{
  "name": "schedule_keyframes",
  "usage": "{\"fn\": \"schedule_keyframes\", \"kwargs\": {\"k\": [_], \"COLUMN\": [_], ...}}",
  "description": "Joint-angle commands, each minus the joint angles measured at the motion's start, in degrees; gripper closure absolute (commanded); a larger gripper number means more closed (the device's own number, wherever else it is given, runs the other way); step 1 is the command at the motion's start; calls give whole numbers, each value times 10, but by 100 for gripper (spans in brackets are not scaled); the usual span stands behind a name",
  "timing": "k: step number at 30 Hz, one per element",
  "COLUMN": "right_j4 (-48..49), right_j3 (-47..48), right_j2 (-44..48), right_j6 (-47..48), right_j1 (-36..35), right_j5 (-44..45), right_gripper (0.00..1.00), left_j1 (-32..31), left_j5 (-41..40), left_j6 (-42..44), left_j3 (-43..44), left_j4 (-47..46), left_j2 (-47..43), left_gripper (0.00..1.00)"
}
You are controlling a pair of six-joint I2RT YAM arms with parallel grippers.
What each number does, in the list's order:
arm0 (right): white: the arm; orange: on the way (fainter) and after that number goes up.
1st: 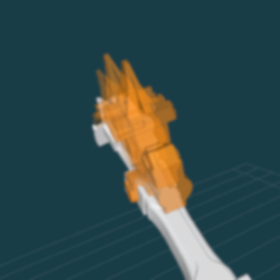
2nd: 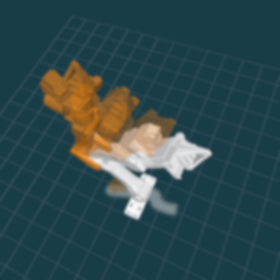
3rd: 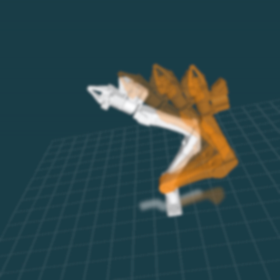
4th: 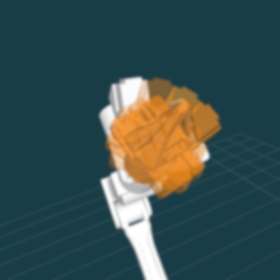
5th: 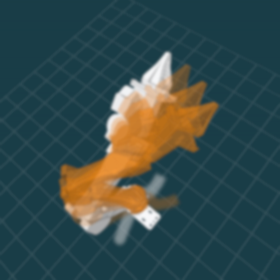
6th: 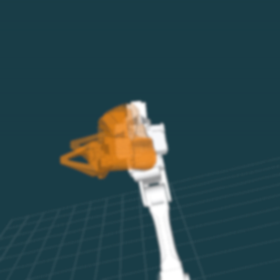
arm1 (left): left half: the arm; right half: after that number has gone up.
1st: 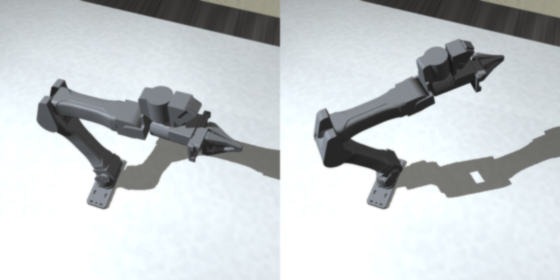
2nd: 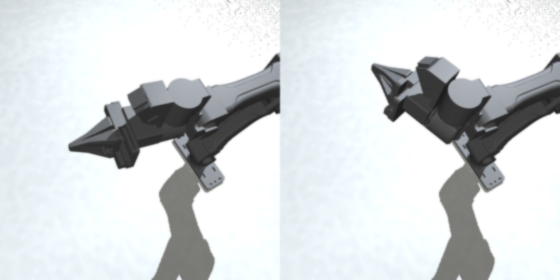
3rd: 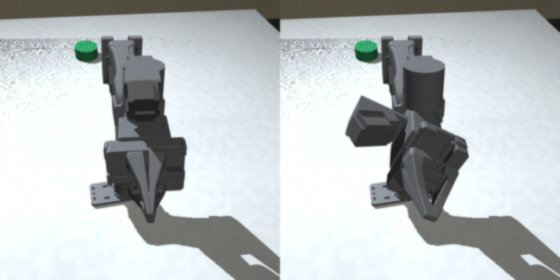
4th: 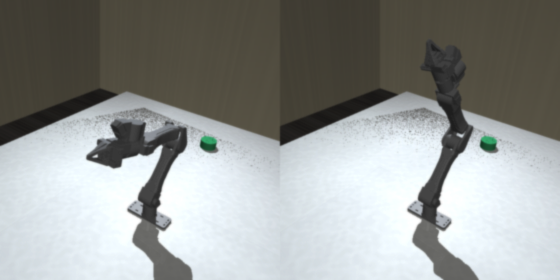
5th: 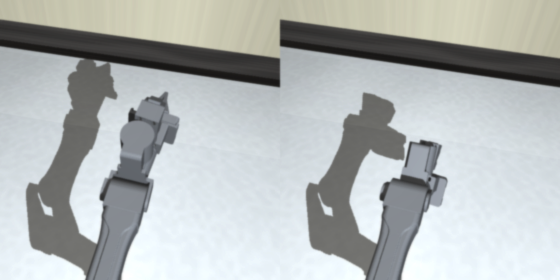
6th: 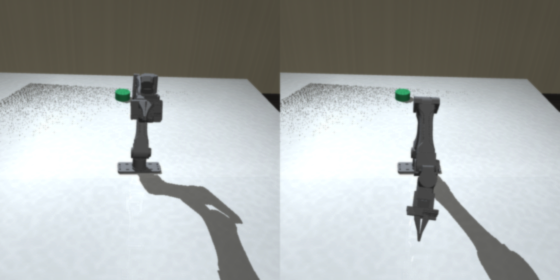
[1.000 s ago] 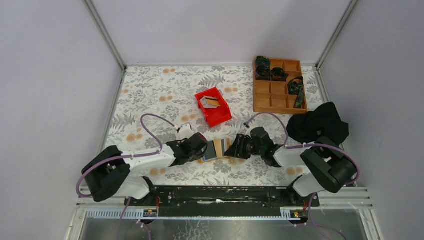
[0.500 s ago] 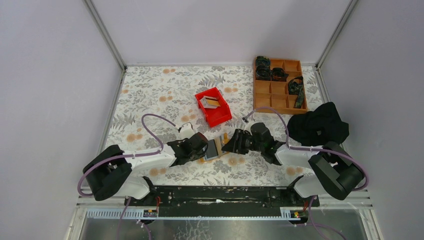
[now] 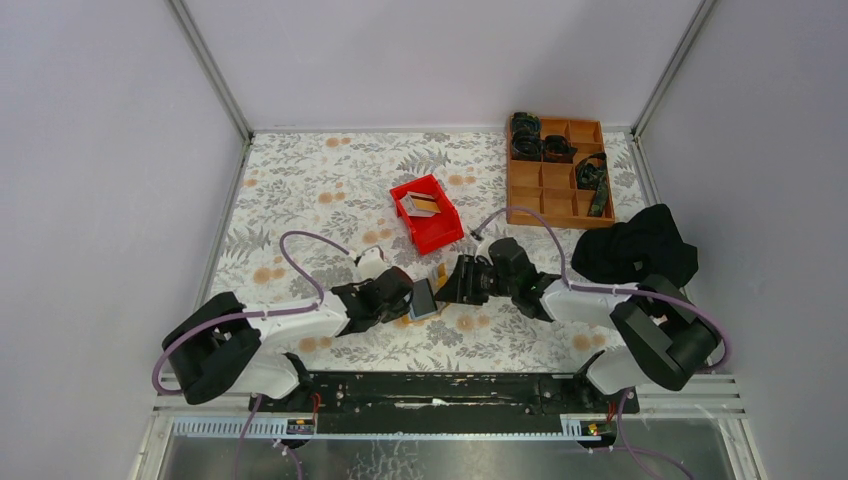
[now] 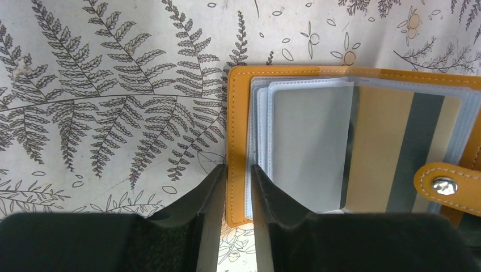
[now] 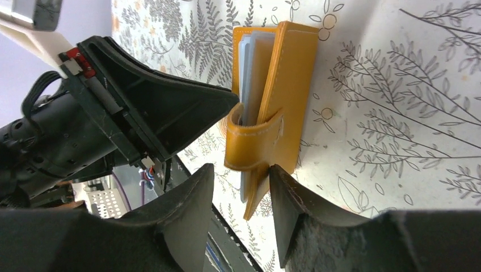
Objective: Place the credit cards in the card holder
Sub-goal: Close the card holder at the center of the board.
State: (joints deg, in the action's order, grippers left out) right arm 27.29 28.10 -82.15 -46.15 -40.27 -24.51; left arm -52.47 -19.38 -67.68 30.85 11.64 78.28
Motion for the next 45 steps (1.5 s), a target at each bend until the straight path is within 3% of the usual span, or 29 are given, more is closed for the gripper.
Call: {"fn": "schedule_keyframes", "kwargs": {"k": [1, 5, 13, 21, 24, 27, 29, 37, 45], "right_j4": [-74, -148, -264, -269, -281, -291, -281, -253, -215], "right_j3": [67, 100, 150, 175, 191, 195, 189, 164, 119], "right_j2": [-22, -38, -84, -69, -73, -82, -80, -65, -41], "right_j6": [58, 85, 104, 123, 129, 125, 114, 61, -41], "right_j1": [-37, -54, -58, -82, -84, -85, -85, -73, 1], "right_j5": [35, 95, 196, 225, 233, 235, 225, 186, 91], "right_gripper": [52, 55, 71, 65, 67, 77, 83, 99, 100], "left_j1": [-5, -5, -5, -5, -4, -5, -4, -5, -5], "left_j5": [49, 51, 44, 41, 38, 29, 24, 24, 8], "left_j6": [-4, -5, -7, -11, -15, -25, -33, -70, -114], "left_j3": [-42, -45, -49, -56, -59, -65, -73, -120, -166], "left_j4": [66, 64, 74, 73, 76, 85, 87, 63, 34], "left_j2": [31, 29, 8, 1, -3, -21, -35, -84, -150], "left_gripper": [70, 71, 68, 66, 66, 61, 52, 26, 20]}}
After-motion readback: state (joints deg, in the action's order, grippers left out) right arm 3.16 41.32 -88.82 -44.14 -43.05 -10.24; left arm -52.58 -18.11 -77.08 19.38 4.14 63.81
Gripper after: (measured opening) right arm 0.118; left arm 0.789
